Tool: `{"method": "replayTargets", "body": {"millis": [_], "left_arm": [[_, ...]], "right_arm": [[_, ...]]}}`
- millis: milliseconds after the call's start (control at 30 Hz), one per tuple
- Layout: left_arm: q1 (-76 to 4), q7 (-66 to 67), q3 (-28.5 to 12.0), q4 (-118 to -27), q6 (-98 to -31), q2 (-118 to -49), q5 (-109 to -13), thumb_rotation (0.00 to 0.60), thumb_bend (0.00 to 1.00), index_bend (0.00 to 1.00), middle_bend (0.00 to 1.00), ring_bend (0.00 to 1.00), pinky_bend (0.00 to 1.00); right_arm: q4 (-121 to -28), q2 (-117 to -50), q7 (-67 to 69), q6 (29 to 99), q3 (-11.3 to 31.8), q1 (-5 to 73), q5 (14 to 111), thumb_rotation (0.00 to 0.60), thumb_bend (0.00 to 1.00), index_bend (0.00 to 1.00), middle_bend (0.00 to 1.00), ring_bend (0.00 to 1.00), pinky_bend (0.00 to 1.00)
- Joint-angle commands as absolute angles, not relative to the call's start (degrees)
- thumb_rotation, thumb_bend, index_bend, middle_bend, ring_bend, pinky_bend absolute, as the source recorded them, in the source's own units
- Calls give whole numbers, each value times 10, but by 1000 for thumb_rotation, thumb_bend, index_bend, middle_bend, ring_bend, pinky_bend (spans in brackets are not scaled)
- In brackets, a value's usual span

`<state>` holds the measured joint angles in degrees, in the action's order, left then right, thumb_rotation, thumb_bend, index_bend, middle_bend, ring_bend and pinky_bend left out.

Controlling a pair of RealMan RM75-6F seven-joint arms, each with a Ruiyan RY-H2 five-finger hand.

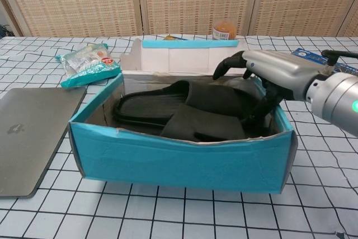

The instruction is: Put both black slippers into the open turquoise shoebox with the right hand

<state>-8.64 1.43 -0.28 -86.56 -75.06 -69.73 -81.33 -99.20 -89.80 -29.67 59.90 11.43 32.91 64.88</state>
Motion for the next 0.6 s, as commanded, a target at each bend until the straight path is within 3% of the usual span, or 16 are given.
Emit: {"method": "replayTargets", "body": {"millis": [33, 267, 433, 600], "left_arm": [[-87, 13, -3, -867, -749, -697, -812, 600, 430, 317, 320, 296, 547], [-86, 15, -3, -865, -751, -698, -814, 600, 430, 318, 320, 296, 547], [-86, 10, -3, -864, -753, -698, -815, 600, 430, 318, 321, 296, 548], [-86, 8, -3, -865, -754, -696, -817, 600, 430, 319, 320, 296, 548]], "right_arm": [[-1006, -869, -303, 570, 130, 346, 582, 600, 49, 50, 88, 0, 76], [-991, -873, -292, 564, 123, 353, 571, 600, 24, 1, 32, 0, 20], [-981, -883, -254, 556, 116, 355, 572, 600, 23, 147, 30, 0, 19], [-1001, -860, -212, 526, 115, 359, 561, 600, 23, 138, 29, 0, 19]]}}
